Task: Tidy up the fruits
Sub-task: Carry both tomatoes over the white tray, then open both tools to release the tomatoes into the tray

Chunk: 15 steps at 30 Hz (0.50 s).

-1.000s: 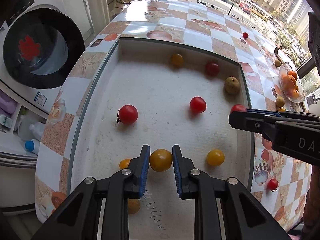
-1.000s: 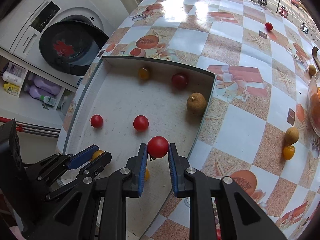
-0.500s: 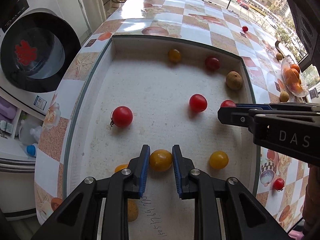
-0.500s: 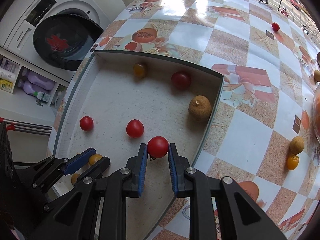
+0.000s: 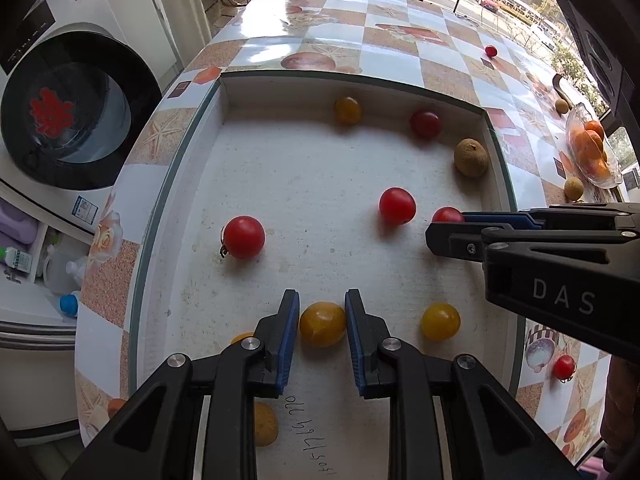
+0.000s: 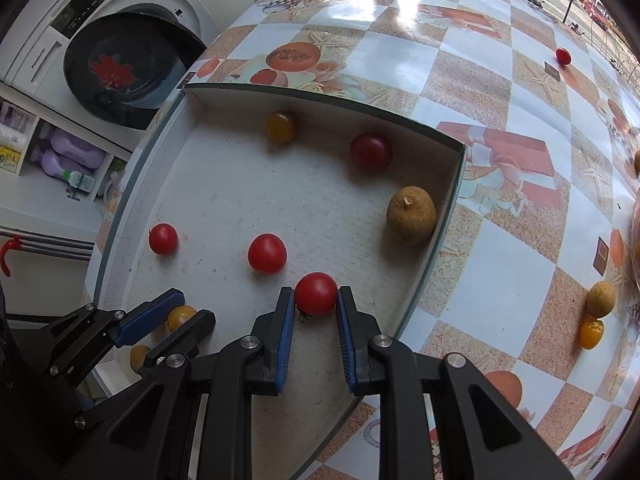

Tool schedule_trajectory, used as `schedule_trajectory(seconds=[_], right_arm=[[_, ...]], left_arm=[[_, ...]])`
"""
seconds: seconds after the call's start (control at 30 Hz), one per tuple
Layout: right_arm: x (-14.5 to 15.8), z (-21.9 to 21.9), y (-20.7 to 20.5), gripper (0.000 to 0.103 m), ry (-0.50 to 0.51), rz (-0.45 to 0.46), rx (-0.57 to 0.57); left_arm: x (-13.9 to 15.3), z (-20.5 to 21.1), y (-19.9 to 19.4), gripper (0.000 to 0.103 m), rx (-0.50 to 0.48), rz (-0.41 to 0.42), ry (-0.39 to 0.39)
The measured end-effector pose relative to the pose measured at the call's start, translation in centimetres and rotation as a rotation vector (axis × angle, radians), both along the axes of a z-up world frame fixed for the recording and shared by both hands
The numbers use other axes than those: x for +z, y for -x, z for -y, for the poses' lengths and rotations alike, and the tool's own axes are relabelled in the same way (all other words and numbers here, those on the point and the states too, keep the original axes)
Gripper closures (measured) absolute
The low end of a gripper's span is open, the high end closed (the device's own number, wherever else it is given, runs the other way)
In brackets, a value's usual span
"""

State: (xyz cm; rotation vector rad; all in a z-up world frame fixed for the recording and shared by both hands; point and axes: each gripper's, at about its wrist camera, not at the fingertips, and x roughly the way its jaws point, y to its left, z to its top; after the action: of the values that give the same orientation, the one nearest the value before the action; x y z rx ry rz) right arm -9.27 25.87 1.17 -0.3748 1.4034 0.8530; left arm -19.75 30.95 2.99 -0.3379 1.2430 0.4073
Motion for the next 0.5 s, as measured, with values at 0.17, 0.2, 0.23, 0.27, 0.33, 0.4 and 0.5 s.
schedule_trajectory(seconds=[0.17, 0.2, 0.23, 0.27, 0.33, 0.4, 0.5], right_arm=[[1.1, 0.8, -0.2, 0.075, -0.026, -0.002, -0.013], [1.5, 0.9, -0.2, 0.068, -0.036, -0.002, -0.016], [1.9, 1.1, -0.2, 0.062, -0.045, -0.002, -0.019], [2.3, 1.3, -0.2, 0.058, -0.05, 0.004, -0.024], [3.1, 1.7, -0.2, 0.043, -0.068, 0.012, -0.037], [3.8, 2.1, -0.2, 0.033, -0.09, 0.009, -0.052], [4.5, 2.8, -0.3, 0.021, -0.099, 0.012, -0.079]], left_arm=[[0.9, -0.2, 0.5, 0.029, 0.02, 0.028, -0.027], [0.9, -0.2, 0.5, 0.029, 0.018, 0.026, -0.026], [1.0, -0.3, 0.5, 0.029, 0.017, 0.02, -0.026], [1.0, -0.3, 0.4, 0.029, 0.015, 0.016, -0.025], [1.0, -0.4, 0.3, 0.029, 0.016, 0.01, -0.022], [1.2, -0.4, 0.3, 0.029, 0.021, 0.003, -0.016], [1.3, -0.2, 0.3, 0.002, 0.026, -0.012, -0.029]])
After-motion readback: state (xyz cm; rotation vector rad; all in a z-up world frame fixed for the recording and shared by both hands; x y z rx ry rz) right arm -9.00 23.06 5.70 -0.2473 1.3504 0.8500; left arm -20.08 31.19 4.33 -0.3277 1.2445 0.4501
